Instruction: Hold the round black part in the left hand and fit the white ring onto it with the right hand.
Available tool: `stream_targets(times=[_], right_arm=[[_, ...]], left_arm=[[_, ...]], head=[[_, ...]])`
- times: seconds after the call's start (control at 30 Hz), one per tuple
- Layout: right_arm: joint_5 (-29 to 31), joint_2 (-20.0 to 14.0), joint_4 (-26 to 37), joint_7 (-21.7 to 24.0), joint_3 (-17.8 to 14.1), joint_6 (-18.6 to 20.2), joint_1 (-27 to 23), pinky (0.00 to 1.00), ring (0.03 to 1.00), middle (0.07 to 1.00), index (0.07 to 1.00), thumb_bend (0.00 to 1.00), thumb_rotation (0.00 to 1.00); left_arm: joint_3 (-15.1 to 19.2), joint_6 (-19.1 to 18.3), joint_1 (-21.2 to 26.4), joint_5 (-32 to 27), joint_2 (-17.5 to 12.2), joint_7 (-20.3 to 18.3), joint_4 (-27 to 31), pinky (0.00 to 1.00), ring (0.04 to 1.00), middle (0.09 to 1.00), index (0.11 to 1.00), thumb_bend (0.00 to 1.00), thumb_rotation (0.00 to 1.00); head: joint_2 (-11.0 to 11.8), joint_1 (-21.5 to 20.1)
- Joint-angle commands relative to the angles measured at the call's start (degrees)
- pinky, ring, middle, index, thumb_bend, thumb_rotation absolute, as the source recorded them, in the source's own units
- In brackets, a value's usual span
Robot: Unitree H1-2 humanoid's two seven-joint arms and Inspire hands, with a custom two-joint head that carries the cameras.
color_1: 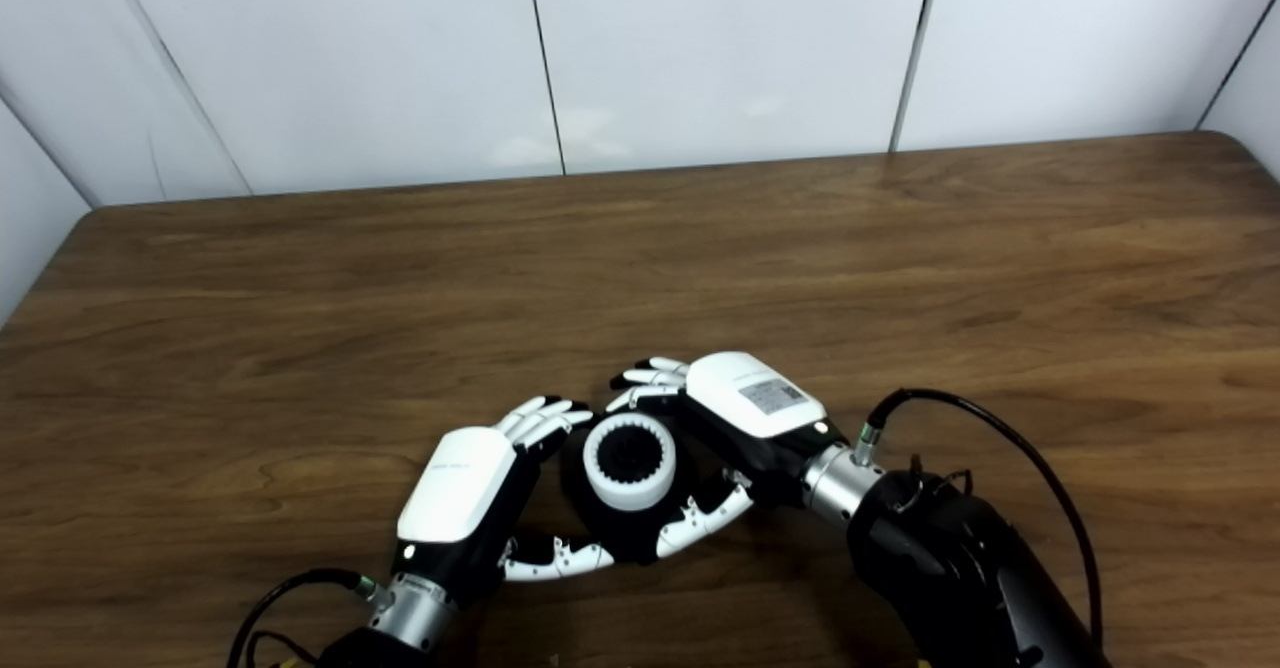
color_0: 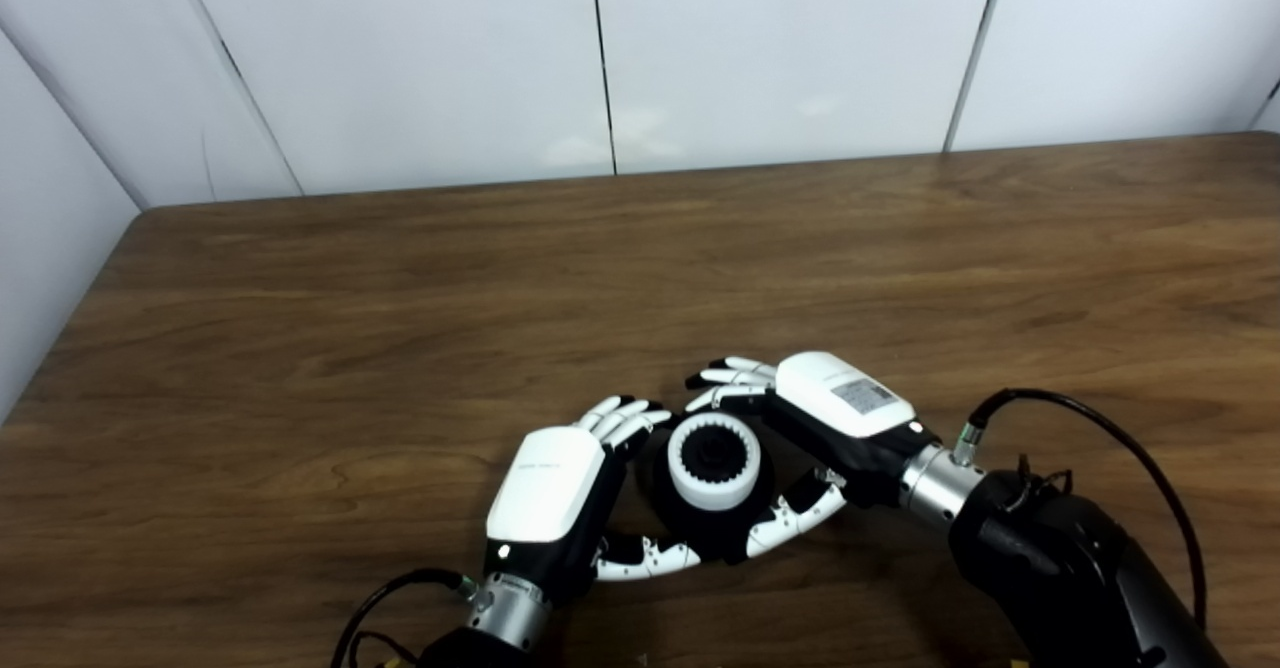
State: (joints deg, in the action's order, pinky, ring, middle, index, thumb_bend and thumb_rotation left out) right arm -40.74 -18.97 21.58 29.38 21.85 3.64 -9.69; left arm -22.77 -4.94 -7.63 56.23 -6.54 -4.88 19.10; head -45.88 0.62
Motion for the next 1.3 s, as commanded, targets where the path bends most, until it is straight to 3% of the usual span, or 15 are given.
stream_targets(times=[0.0,0.13,0.27,0.33,0.5,0.67,0.83,1.07,1.2,1.27], right_arm=[[-0.3,-0.6,1.0,1.0,-0.5,0.8,-1.2,0.85,0.94,0.901,0.784,0.93,0.41],[2.7,0.3,1.7,0.5,-2.6,2.5,-0.8,0.85,0.954,0.927,0.864,0.94,0.42],[10.7,3.0,3.4,0.0,-7.5,7.7,0.5,0.84,0.961,0.956,0.968,0.99,0.43],[14.2,3.5,3.7,-0.6,-9.6,8.3,1.0,0.83,0.96,0.98,0.996,1.0,0.48],[18.9,3.3,4.0,-2.4,-12.8,8.2,1.8,0.86,0.963,0.996,1.0,1.0,0.53],[22.1,2.8,4.1,-3.3,-14.7,8.5,1.8,0.89,0.966,0.991,0.989,1.0,0.52],[24.9,2.8,4.9,-3.9,-16.1,10.4,2.0,0.9,0.972,0.991,0.976,1.0,0.51],[27.7,3.5,5.1,-5.6,-17.9,11.8,2.8,0.88,0.961,0.981,0.961,0.99,0.53],[29.5,4.9,4.8,-8.4,-19.5,11.7,4.1,0.83,0.929,0.964,0.945,0.86,0.62],[31.0,6.5,4.7,-10.4,-20.7,12.4,4.7,0.79,0.898,0.934,0.926,0.69,0.69]], left_arm=[[0.0,-0.2,-0.2,0.3,1.2,0.6,0.8,0.78,0.905,0.864,0.783,0.8,0.43],[0.1,-0.6,-0.3,-0.1,1.4,0.9,0.8,0.8,0.909,0.869,0.811,0.82,0.44],[1.3,-0.2,-0.5,-2.3,2.3,3.4,1.1,0.79,0.897,0.868,0.838,0.84,0.46],[2.4,-0.4,-0.6,-4.8,2.9,3.9,1.8,0.79,0.891,0.882,0.872,0.85,0.49],[4.2,-2.0,-0.2,-8.4,2.9,2.6,4.6,0.8,0.888,0.902,0.907,0.85,0.57],[5.6,-4.2,0.5,-9.8,2.3,1.4,7.3,0.78,0.87,0.883,0.882,0.86,0.51],[7.4,-6.3,0.7,-10.6,1.6,0.1,9.5,0.78,0.866,0.886,0.901,0.87,0.53],[12.2,-4.0,0.4,-18.8,1.6,2.8,9.8,0.79,0.854,0.882,0.9,0.81,0.51],[15.1,-2.7,-0.5,-25.3,1.0,3.5,9.2,0.81,0.878,0.905,0.939,0.73,0.67],[16.2,-2.8,-0.7,-27.6,0.3,3.4,8.9,0.82,0.885,0.911,0.957,0.65,0.82]], head=[[-0.1,0.1],[0.2,0.2],[0.6,0.1],[0.9,0.2],[1.3,0.2],[1.7,0.2],[2.0,0.1],[3.2,-0.1],[3.9,-0.2],[4.1,-0.3]])
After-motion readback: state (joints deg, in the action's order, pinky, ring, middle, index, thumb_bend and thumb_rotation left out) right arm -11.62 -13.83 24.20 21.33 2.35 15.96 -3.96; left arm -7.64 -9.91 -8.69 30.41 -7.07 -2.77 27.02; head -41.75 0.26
